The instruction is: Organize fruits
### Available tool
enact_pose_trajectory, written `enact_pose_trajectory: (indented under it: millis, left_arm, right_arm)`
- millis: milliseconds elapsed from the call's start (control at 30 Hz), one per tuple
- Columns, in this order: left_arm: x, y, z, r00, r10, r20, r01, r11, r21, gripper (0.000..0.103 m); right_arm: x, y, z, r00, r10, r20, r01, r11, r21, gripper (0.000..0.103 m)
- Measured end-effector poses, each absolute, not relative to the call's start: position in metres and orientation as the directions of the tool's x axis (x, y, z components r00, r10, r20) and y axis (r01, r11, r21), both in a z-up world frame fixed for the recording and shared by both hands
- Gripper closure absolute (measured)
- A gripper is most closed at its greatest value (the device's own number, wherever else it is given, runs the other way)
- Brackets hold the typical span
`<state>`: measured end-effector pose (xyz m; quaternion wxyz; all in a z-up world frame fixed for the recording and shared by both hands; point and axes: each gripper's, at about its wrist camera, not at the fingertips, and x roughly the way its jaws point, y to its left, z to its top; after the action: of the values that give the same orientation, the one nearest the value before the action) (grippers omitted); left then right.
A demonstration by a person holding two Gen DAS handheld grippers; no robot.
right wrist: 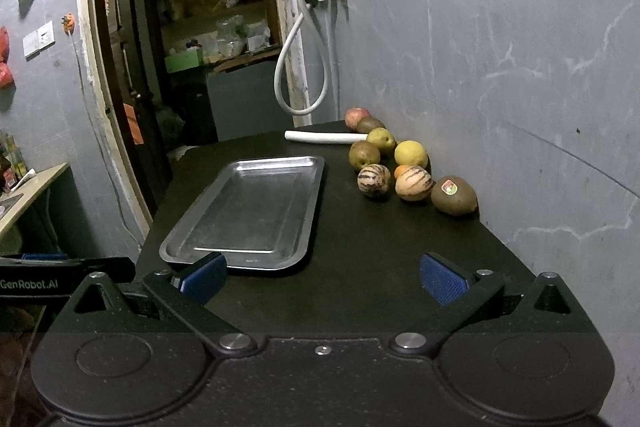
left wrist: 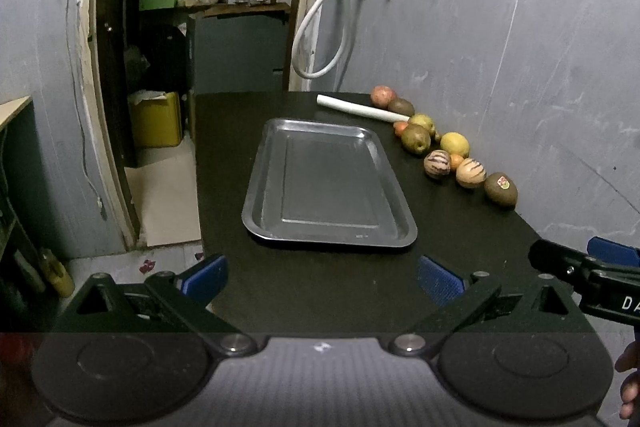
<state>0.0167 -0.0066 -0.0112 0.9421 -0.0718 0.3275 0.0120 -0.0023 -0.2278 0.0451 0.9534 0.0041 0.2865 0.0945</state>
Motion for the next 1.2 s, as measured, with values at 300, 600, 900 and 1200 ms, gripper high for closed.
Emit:
enact_pose_trajectory:
  millis: [300, 600, 900, 1200]
  left_arm:
    - [0.036, -0.004, -0.026, 0.743, -0.035, -0.668, -0.074, 0.988, -0.133, 0.000]
    - [0.076, -0.014, -0.040, 0.689, -0.030, -0.725, -0.048, 0.995, -0.088, 0.001]
    - [0.160, -0.024, -0.033, 0.676, -0.080, -0.732, 0.001, 0.994, -0.108, 0.000]
    - [0.258, -0.077, -0.045, 0.632, -0.200, -0.749, 0.149, 0.980, -0.136, 0.001]
  right_arm:
    - [0.017, -0.234, 0.034, 0.793, 0.170, -0.585, -0.157, 0.985, 0.073, 0.000]
    - [0.055, -0.249, 0.013, 0.762, 0.140, -0.633, -0.083, 0.989, 0.119, 0.000]
    - [0.104, -0.253, -0.008, 0.771, 0.036, -0.635, -0.021, 0.999, 0.032, 0.000]
    - [0.164, -0.270, -0.030, 0.767, -0.130, -0.629, 0.076, 0.991, -0.112, 0.001]
